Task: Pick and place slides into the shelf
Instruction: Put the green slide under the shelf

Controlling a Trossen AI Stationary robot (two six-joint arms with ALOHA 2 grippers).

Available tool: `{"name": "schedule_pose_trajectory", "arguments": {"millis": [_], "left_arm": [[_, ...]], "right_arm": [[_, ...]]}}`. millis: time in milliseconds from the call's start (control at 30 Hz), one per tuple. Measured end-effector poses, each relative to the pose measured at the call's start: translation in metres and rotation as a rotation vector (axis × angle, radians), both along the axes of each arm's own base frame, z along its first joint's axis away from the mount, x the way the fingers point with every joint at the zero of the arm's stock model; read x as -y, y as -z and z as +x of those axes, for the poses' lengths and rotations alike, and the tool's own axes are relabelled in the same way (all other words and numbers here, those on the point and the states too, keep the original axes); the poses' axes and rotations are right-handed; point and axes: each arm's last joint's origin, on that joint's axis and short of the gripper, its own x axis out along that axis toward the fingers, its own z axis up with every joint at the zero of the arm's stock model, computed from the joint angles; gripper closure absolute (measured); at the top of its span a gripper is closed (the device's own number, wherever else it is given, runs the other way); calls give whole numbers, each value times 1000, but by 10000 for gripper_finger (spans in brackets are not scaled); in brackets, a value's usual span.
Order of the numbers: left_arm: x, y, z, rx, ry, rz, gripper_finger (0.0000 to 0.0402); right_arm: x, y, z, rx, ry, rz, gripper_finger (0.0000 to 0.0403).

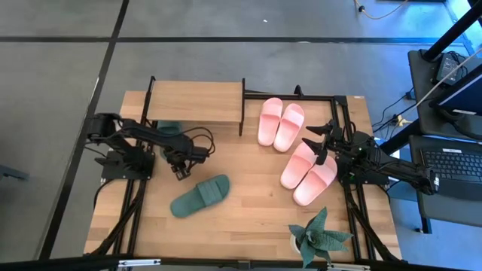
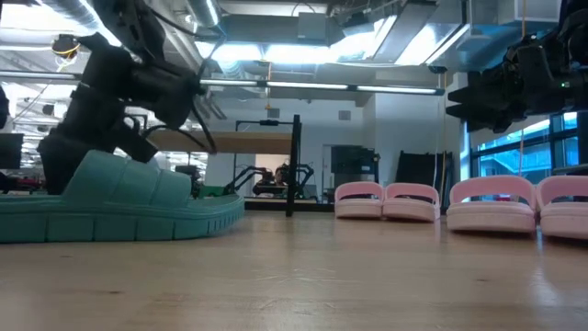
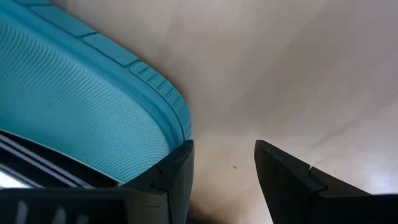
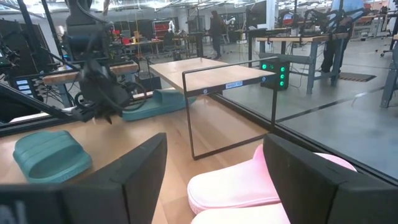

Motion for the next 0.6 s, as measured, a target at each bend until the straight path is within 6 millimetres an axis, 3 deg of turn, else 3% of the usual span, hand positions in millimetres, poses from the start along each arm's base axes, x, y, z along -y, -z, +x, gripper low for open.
{"name": "schedule_pose_trajectory", "arguments": {"millis": [600], "left_arm": [[-36, 6, -4, -52, -120, 202, 241]], "right_arm": [[0, 0, 0, 0, 0, 0, 135]]}}
